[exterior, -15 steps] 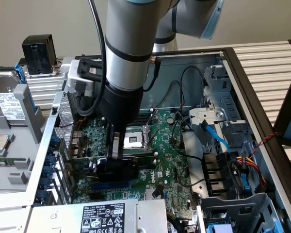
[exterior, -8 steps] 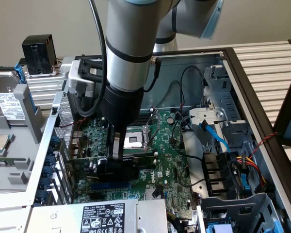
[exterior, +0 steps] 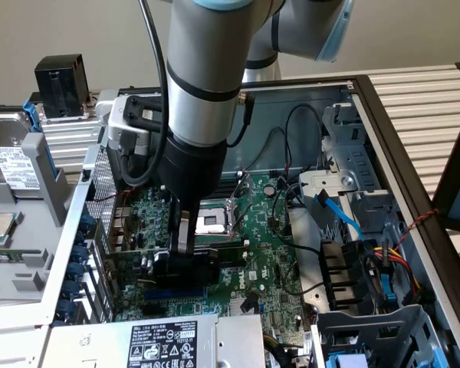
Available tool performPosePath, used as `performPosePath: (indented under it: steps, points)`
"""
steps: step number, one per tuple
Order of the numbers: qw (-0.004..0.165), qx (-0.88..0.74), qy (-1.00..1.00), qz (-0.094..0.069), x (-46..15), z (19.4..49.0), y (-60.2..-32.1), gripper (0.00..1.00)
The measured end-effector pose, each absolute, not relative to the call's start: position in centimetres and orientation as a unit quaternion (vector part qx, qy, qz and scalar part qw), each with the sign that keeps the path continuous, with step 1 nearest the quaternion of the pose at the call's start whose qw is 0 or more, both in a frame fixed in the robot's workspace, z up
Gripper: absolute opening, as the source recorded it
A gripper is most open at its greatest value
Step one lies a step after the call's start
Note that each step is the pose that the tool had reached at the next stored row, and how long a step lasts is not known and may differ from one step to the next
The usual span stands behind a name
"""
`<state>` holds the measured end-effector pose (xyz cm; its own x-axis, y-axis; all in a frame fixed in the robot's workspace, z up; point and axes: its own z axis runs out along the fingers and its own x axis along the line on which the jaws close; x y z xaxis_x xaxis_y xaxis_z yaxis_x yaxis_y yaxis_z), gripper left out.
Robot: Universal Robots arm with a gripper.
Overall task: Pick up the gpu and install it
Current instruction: 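Insert the gpu into the slot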
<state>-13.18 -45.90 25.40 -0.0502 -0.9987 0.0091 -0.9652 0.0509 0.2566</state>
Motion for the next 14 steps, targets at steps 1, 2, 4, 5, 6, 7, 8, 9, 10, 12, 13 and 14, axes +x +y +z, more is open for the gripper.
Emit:
performPosePath:
  steps: [1,2,4,5,6,7,8,9,10,12,13,14]
  points:
    - [0.092,0.683,-0.719,-0.091,-13.2,25.39,-45.9,0.26]
    - [0.092,0.683,-0.719,-0.091,-13.23,25.38,-45.89,0.26]
    - [0.092,0.683,-0.719,-0.091,-13.25,25.37,-45.9,0.26]
    - [0.092,0.683,-0.719,-0.091,-13.25,25.38,-45.9,0.26]
    - [0.092,0.683,-0.719,-0.091,-13.27,25.4,-45.91,0.26]
    - [0.092,0.683,-0.719,-0.091,-13.27,25.43,-45.91,0.26]
    - [0.092,0.683,-0.719,-0.091,-13.27,25.54,-45.91,0.26]
    - [0.092,0.683,-0.719,-0.091,-13.27,25.65,-45.91,0.26]
    - [0.092,0.683,-0.719,-0.091,-13.27,25.77,-45.91,0.26]
    - [0.092,0.683,-0.719,-0.091,-13.28,25.87,-45.92,0.26]
    - [0.092,0.683,-0.719,-0.091,-13.28,25.87,-45.95,0.26]
    - [0.092,0.683,-0.719,-0.091,-13.29,25.89,-45.98,0.26]
